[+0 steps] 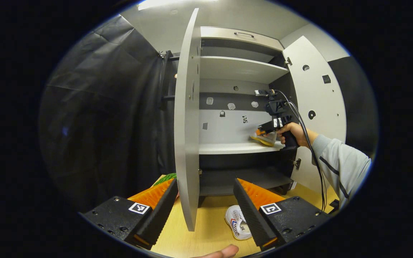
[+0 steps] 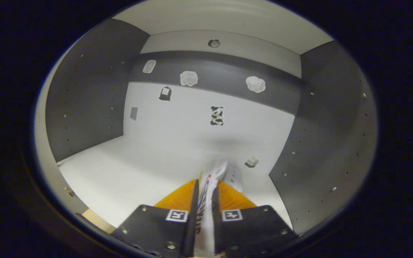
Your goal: Grab one shoe with the right hand and put it into the shoe cabinet, grab the other shoe with the left hand and put it into the shoe cabinet; then close the right door with the right hand and the left door with the left hand.
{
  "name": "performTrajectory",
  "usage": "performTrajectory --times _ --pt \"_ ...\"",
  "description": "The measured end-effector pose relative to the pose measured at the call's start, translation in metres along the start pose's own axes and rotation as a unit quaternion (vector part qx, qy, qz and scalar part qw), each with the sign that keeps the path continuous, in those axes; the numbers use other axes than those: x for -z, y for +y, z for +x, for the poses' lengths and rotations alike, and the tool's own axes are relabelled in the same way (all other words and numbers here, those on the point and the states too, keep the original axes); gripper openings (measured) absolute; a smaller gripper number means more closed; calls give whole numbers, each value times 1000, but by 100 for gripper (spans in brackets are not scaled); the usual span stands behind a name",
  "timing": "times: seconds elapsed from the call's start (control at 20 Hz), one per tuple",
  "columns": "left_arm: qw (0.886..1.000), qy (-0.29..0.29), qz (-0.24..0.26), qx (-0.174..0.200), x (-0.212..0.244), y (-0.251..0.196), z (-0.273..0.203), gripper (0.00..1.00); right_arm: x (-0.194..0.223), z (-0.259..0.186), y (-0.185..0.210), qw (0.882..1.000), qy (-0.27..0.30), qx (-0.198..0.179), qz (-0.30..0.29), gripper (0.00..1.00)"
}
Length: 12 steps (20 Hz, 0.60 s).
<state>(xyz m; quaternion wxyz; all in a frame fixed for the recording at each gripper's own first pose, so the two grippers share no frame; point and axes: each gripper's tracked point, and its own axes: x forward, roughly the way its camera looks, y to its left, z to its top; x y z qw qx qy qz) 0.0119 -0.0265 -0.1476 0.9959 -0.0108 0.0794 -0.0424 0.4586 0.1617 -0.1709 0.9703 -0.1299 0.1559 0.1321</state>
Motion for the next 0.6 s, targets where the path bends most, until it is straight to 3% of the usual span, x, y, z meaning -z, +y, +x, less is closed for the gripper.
performTrajectory --times 0.1,0.2,0.3,0.35,0.4,0.6 --pt "1000 0 -2 2 0 -3 -2 96 -3 -11 -1 1000 -9 0 9 39" --pt "1000 -1 -5 2 -1 -4 -6 96 -11 -32 -8 999 -26 17 10 65" --pt "1000 1 -9 2 0 -7 -12 96 -16 -62 0 999 -43 9 15 88" --pt "1000 3 -11 2 1 -8 -14 96 -18 -75 4 999 -51 8 19 95" --pt "1000 6 -13 4 2 -10 -17 96 -20 -97 5 998 -59 8 25 99" --pt "1000 7 -21 9 4 -13 -31 97 -25 -180 11 995 -88 14 46 98"
